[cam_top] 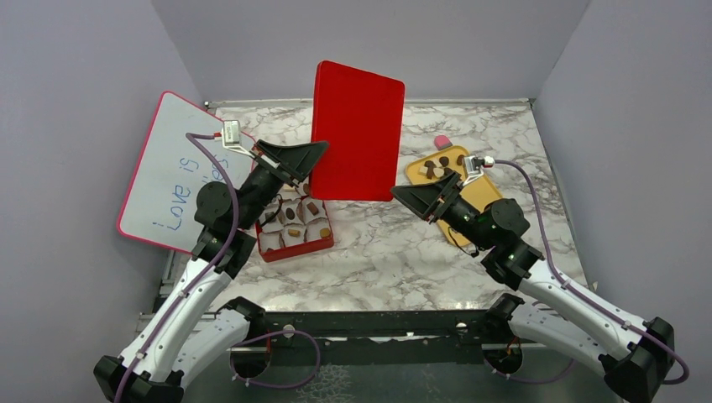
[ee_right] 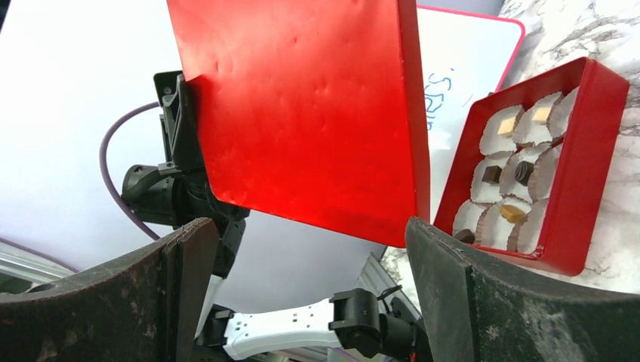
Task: Pack the chocolate
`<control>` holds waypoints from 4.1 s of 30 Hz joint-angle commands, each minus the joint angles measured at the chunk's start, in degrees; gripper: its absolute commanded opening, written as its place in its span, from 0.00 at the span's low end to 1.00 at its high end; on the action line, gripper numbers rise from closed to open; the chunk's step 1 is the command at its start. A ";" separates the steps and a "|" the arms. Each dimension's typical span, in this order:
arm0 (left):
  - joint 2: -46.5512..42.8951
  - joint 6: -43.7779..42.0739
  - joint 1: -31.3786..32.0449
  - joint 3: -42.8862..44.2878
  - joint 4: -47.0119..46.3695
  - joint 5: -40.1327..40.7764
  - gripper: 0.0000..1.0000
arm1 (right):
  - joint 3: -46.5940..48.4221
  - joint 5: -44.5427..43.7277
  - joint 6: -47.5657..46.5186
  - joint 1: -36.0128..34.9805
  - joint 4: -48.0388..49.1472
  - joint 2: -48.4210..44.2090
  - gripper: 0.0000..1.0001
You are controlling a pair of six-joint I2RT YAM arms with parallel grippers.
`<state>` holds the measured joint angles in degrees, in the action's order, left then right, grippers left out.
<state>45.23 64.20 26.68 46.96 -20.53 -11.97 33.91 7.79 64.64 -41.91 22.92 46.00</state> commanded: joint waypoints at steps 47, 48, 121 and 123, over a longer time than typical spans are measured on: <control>-8.39 3.41 -0.13 -7.41 -2.21 6.91 0.32 | -5.31 9.40 9.01 0.18 24.74 0.71 0.07; -9.33 2.58 -0.13 -7.11 0.90 8.53 0.37 | -6.01 8.47 9.01 0.16 24.28 -0.25 0.04; 15.23 -15.22 -20.04 13.34 57.02 28.03 0.90 | 23.14 5.28 10.50 -11.31 28.10 67.20 0.01; 16.06 -15.16 -20.94 13.33 57.18 28.81 0.90 | 23.36 6.53 10.55 -10.97 27.46 67.81 0.01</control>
<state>60.29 47.64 7.25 60.23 36.32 14.15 55.31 14.26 75.00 -52.93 46.76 112.16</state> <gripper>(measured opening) 0.901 0.177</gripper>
